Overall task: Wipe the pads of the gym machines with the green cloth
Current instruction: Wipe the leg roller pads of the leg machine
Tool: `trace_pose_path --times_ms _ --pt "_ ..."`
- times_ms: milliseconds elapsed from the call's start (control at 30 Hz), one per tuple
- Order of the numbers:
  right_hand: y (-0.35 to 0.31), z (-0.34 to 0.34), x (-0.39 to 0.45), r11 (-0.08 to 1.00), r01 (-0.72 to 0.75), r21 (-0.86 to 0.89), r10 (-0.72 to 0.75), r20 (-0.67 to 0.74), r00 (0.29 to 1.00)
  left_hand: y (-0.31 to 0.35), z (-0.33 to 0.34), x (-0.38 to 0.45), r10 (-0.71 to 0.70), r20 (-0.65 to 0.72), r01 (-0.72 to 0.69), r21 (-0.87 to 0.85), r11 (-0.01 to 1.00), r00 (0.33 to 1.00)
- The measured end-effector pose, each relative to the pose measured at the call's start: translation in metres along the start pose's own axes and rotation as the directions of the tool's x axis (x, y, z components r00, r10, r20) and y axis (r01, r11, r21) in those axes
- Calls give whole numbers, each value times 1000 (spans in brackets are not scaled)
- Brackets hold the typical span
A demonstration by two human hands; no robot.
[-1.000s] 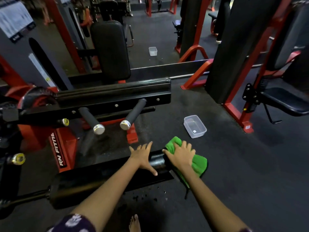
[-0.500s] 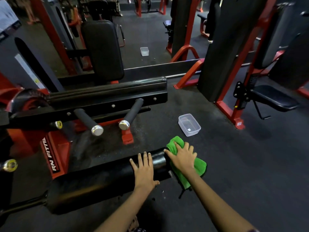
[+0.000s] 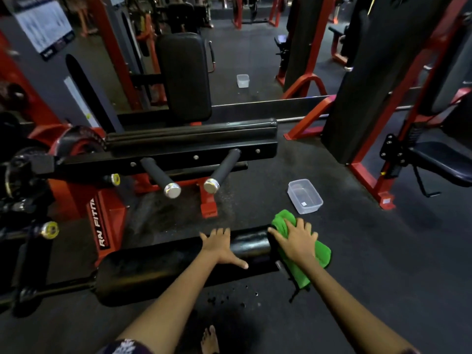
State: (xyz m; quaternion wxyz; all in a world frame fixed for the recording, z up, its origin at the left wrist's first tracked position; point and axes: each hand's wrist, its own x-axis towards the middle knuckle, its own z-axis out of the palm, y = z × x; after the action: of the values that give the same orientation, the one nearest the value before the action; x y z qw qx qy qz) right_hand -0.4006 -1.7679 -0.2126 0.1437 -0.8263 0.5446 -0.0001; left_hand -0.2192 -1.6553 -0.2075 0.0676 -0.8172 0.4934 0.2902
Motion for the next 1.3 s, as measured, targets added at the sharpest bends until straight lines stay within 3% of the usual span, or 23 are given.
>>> trace_pose_path --times_ms 67,167,300,433,633,833,900,967,1033,1067,1133,1200,1233,1300 --pt "-21 -5 15 995 -96 -7 96 48 994 -2 10 -4 -1 -61 -1 -28 1000 998" --pt "-48 -3 27 987 -86 -137 100 98 990 3 22 -13 -2 -158 3 8 1000 987" --pt "-57 10 9 981 89 -170 -84 34 996 5 40 -23 29 -250 -15 56 998 968" --pt "-30 11 4 967 190 -167 -198 -28 980 -18 33 -27 141 -255 -138 30 990 957" --pt "-30 19 1 976 158 -147 -172 -91 981 -79 38 -48 63 -291 -76 -36 996 955" --pt "-77 41 -25 997 -32 76 47 -200 979 -112 34 -60 205 -262 -185 98 978 943" --pt "-115 58 -45 995 26 96 -6 -204 979 -122 33 -58 261 -253 -232 140 963 932" --pt "-136 71 -61 987 158 -6 -155 -210 965 -132 31 -57 312 -244 -272 183 945 918" --pt "-128 71 -56 956 269 -118 -289 -218 932 -142 32 -59 360 -219 -316 213 924 907" --pt "-117 67 -49 955 256 -147 -286 -237 929 -148 32 -59 381 -216 -335 221 916 899" --pt "-105 58 -38 998 6 -64 -23 -270 963 -164 31 -61 430 -215 -384 224 896 877" --pt "-113 51 -35 950 -290 117 311 -263 913 -179 30 -63 475 -219 -430 226 874 852" --pt "-127 55 -37 928 -347 137 372 -265 890 -189 31 -65 492 -213 -444 237 864 844" --pt "-161 66 -47 935 -338 110 355 -255 899 -205 31 -71 517 -185 -465 262 846 836"
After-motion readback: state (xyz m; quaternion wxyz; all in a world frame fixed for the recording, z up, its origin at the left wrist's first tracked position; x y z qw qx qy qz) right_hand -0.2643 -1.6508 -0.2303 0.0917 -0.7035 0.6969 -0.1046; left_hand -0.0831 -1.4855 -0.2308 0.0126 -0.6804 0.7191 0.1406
